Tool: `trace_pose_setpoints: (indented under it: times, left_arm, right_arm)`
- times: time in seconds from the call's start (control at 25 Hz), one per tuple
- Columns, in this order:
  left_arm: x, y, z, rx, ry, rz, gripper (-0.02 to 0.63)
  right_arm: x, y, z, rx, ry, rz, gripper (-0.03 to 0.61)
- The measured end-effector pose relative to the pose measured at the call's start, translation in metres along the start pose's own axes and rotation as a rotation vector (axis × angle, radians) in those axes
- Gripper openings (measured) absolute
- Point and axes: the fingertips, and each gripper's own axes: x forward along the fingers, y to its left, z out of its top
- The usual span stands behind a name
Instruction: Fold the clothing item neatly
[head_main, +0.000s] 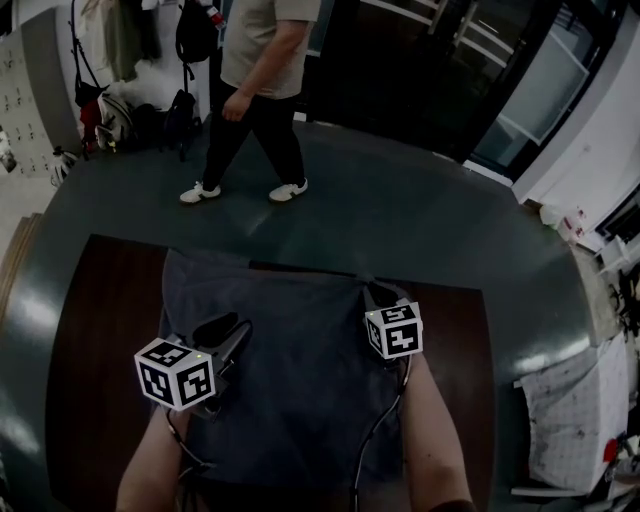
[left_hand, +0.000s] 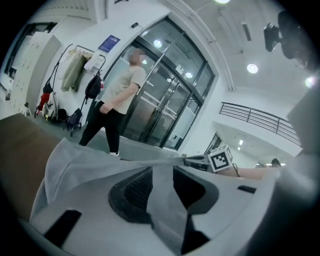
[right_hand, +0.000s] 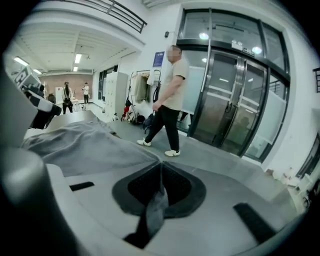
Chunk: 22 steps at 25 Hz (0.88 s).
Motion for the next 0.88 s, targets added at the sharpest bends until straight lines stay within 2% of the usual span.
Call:
trace_pose_setpoints:
  times: [0.16, 0.28, 0.36, 0.6, 0.68, 0.8, 0.88]
  left_arm:
    - [0.024, 0.008, 0.019, 0.065, -0.008, 0.021, 0.135]
    - [0.033, 0.005, 0.021, 0.090, 0.004, 0.023, 0.135]
    - [0.033, 0.001, 0.023, 0.082, -0.006, 0.019, 0.135]
    - [0.005, -0.014, 0.030, 0.018, -0.050, -0.003, 0.133]
    - [-0.016, -0.025, 0.041, 0.000, -0.089, -0.009, 0.133]
    - [-0.052, -0.037, 0.059, -0.038, -0.155, 0.027, 0.132]
    - [-0.074, -0.045, 0.065, -0.051, -0.190, 0.065, 0.080]
  right_arm:
    - [0.021, -0.015, -0.003, -0.004, 0.026, -0.094, 0.005]
    - [0.032, -0.011, -0.017, -0.007, 0.067, -0.101, 0.048]
    - [0.026, -0.013, -0.021, 0.026, 0.043, -0.116, 0.071]
    - [-0.029, -0.029, 0.005, 0.069, -0.115, -0.238, 0.072]
    - [-0.060, -0.029, 0.029, 0.088, -0.194, -0.245, 0.072]
    - [-0.120, -0.017, 0.070, 0.177, -0.345, -0.229, 0.072]
    - [-0.165, -0.002, 0.093, 0.249, -0.455, -0.214, 0.056]
